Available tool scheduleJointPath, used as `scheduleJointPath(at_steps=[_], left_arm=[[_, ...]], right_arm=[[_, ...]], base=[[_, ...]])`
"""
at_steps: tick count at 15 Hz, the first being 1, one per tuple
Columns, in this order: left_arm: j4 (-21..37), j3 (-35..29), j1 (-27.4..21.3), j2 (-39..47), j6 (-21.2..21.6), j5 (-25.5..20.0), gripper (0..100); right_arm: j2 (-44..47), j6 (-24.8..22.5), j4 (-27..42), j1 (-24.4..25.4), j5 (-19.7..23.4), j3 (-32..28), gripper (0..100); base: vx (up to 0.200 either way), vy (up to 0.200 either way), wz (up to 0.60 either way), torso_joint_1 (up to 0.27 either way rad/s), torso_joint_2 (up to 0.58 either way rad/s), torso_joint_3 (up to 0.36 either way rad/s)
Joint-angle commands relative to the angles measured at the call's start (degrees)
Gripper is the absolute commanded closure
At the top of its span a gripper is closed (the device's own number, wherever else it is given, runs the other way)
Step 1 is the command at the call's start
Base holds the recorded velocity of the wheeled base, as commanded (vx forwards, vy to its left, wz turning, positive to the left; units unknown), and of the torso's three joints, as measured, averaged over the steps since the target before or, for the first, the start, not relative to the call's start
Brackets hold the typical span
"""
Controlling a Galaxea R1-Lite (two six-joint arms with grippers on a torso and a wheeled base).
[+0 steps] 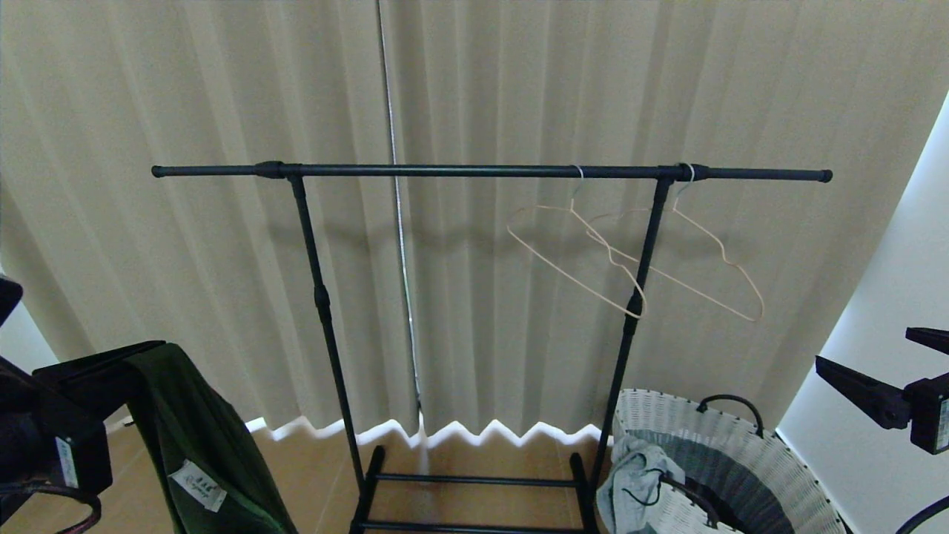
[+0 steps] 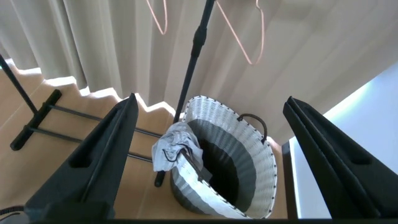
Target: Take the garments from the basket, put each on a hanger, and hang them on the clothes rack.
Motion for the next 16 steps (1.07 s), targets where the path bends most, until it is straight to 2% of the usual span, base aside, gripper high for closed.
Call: scheduleJointPath(at_steps=[1, 10, 16], left_arm=[[0.0, -0.1, 0.0, 0.2, 0.1, 0.0, 100], [-0.1, 0.0, -0.3, 0.4, 0.7, -0.1, 100], [-1.1, 0.7, -0.3, 0.4, 1.6, -0.1, 100]], right_arm=[[0.2, 0.0, 0.0, 0.0, 0.0, 0.0, 0], [0.6, -0.2, 0.0, 0.0, 0.0, -0.4, 0], [0.6, -0.2, 0.0, 0.0, 0.0, 0.0, 0]], base=[[0.0, 0.0, 0.0, 0.0, 0.0, 0.0], [0.2, -0.2, 0.0, 0.005, 0.0, 0.002], [0.0, 0.0, 0.0, 0.0, 0.0, 0.0]])
